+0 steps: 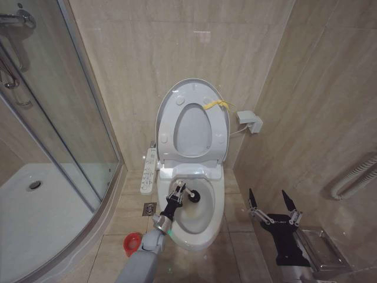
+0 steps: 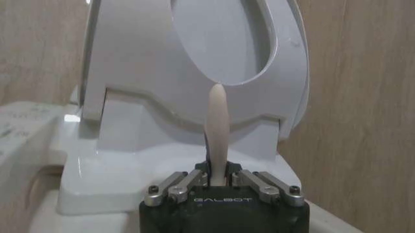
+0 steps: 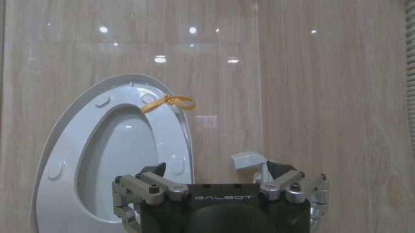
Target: Open the toilet lid, clean the toilet bowl with a toilet brush, close the toilet lid, and flush.
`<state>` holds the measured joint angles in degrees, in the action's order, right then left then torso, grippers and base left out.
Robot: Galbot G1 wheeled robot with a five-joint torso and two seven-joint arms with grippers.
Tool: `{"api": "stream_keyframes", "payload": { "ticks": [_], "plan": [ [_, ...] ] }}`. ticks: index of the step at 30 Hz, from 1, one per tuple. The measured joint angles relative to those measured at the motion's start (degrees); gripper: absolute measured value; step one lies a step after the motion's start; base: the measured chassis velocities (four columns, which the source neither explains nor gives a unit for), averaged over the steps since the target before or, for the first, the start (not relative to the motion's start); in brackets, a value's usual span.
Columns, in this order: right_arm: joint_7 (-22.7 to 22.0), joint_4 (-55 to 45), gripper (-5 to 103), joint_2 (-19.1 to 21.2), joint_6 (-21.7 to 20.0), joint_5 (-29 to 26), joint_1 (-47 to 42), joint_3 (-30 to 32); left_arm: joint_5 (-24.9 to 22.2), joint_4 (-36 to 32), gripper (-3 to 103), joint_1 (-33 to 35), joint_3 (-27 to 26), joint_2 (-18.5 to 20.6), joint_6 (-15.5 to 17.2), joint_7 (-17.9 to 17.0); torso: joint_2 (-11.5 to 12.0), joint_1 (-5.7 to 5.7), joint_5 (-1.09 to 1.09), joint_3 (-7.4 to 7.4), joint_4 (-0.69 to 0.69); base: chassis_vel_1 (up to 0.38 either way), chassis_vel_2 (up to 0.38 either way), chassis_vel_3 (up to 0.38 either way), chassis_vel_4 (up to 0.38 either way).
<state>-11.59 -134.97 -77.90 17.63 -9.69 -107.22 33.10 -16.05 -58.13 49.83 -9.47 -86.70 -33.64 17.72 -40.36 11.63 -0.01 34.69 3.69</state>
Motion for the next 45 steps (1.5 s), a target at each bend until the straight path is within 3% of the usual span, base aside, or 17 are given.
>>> {"api": "stream_keyframes", "payload": {
  "ticks": [4, 6, 7, 8, 10, 14, 23, 31, 33, 36, 45],
  "plan": [
    [0.0, 0.0, 100, 0.0, 0.0, 0.0, 0.0, 0.0, -1.3, -1.6, 15, 0.9, 0.1, 0.6, 0.6, -0.6, 0.0, 0.0, 0.0, 0.0, -0.01, 0.0, 0.0, 0.0, 0.0],
    [0.0, 0.0, 100, 0.0, 0.0, 0.0, 0.0, 0.0, -7.4, -3.4, 15, 1.6, 1.0, 0.9, 2.2, -1.0, 0.0, 0.0, 0.0, 0.0, -0.03, 0.0, 0.0, 0.0, 0.0],
    [0.0, 0.0, 100, 0.0, 0.0, 0.0, 0.0, 0.0, -7.4, -3.4, 15, 1.6, 1.0, 0.9, 2.2, -1.0, 0.0, 0.0, 0.0, 0.0, -0.03, 0.0, 0.0, 0.0, 0.0],
    [0.0, 0.0, 100, 0.0, 0.0, 0.0, 0.0, 0.0, -12.0, -5.0, 15, 1.9, 1.6, 1.1, 4.1, -1.7, 0.0, 0.0, 0.01, 0.0, -0.03, 0.0, 0.0, 0.0, 0.0],
    [0.0, 0.0, 100, 0.0, 0.0, 0.0, 0.0, 0.0, -14.4, -4.6, 15, 1.7, 2.2, 1.2, 6.6, -2.8, 0.0, 0.0, 0.0, -0.01, 0.0, 0.0, 0.0, 0.0, 0.0],
    [0.0, 0.0, 100, 0.0, 0.0, 0.0, 0.0, 0.0, -9.0, 1.1, 15, 0.0, 1.5, 2.3, 6.4, -3.2, 0.0, 0.0, 0.05, -0.01, -0.04, 0.0, 0.0, 0.0, 0.0],
    [0.0, 0.0, 100, 0.0, 0.0, 0.0, 0.0, 0.0, -11.1, -5.5, 15, 0.2, 2.6, 3.3, 6.1, -2.7, 0.0, 0.0, 0.02, 0.0, 0.0, 0.0, 0.0, 0.0, 0.0],
    [0.0, 0.0, 100, 0.0, 0.0, 0.0, 0.0, 0.0, -5.6, 0.1, 15, 1.4, 2.5, 3.1, 5.9, -2.2, 0.0, 0.0, 0.03, 0.0, -0.07, 0.0, 0.0, 0.0, 0.0],
    [0.0, 0.0, 100, 0.0, 0.0, 0.0, 0.0, 0.0, -5.8, -1.0, 15, 1.9, 2.4, 3.3, 5.9, -2.2, 0.0, 0.0, 0.0, -0.01, -0.04, 0.0, 0.0, 0.0, 0.0],
    [0.0, 0.0, 100, 0.0, 0.0, 0.0, 0.0, 0.0, -6.4, -7.8, 15, 2.5, 2.8, 3.9, 6.1, -2.7, 0.0, 0.0, -0.01, -0.01, 0.01, 0.0, 0.0, 0.0, 0.0],
    [0.0, 0.0, 100, 0.0, 0.0, 0.0, 0.0, 0.0, -4.3, -18.9, 15, 5.0, 3.1, 7.1, 7.5, -3.1, 0.0, 0.0, 0.0, -0.01, -0.02, 0.0, 0.0, 0.0, 0.0]
  ]
}}
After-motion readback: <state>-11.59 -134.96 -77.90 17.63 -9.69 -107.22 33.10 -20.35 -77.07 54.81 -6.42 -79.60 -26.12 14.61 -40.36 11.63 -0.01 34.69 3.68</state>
